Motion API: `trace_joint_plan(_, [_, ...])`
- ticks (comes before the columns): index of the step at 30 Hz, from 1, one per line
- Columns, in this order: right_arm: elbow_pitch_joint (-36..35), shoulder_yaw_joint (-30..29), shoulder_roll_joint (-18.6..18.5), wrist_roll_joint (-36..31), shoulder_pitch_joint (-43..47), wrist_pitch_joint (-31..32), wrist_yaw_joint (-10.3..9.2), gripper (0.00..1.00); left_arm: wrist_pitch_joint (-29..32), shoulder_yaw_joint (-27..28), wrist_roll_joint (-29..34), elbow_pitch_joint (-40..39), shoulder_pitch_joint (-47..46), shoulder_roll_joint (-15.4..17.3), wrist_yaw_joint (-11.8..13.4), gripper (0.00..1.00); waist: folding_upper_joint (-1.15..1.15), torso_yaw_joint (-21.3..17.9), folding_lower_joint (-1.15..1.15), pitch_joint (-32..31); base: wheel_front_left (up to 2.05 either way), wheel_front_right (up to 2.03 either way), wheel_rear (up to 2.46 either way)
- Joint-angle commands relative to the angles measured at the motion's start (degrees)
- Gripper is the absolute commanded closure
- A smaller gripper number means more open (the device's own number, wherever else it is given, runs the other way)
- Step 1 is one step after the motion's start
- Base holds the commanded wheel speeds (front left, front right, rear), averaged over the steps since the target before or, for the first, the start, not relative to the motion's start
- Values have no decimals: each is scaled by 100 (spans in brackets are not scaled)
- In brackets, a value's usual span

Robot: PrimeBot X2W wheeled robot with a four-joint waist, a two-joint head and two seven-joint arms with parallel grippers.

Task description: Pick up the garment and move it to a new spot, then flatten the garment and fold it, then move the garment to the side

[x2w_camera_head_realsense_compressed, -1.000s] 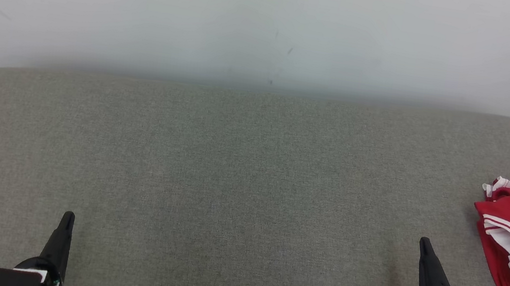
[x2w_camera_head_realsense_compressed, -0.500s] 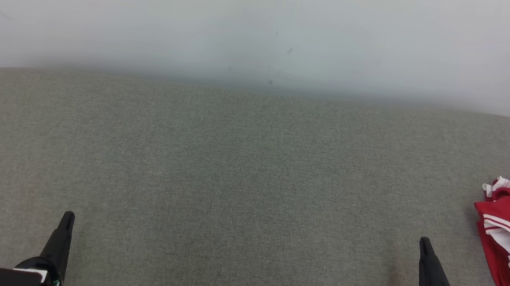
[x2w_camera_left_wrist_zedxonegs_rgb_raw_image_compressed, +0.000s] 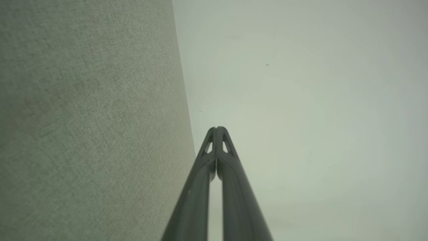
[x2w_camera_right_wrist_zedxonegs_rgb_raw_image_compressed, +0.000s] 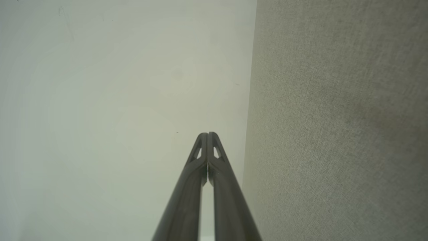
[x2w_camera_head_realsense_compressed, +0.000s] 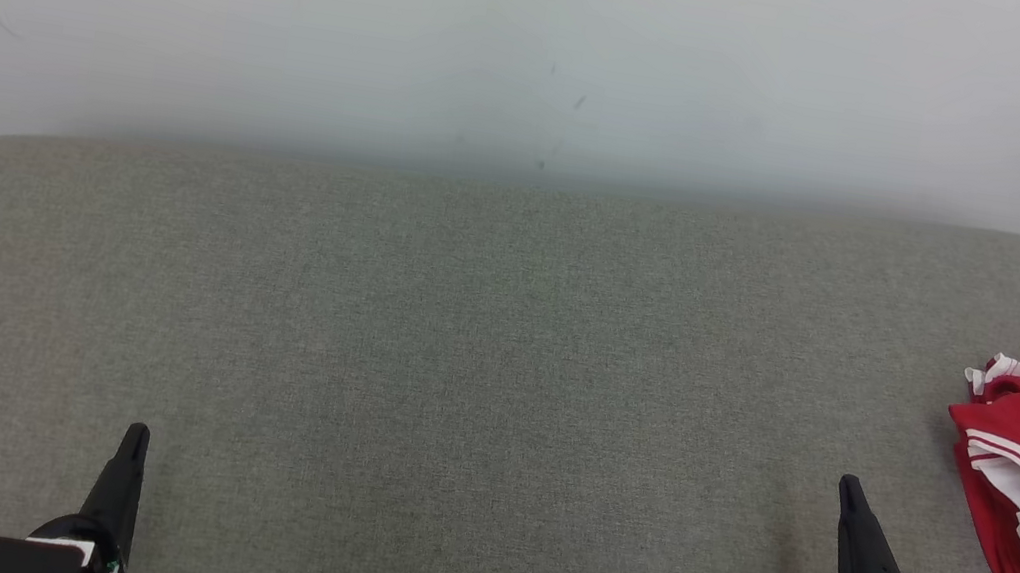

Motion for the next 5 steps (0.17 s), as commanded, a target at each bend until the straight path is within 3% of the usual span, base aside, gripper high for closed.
trace_joint_plan(1, [-10, -3, 11, 8, 57, 16, -12, 100, 3, 21, -29, -21, -50, 13, -6, 100, 0, 0, 0, 0, 0, 0, 0])
trace_joint_plan(5, [-10, -3, 11, 8, 57, 16, -12, 100, 3, 19, -28, -21, -50, 13, -6, 100, 0, 0, 0, 0, 0, 0, 0])
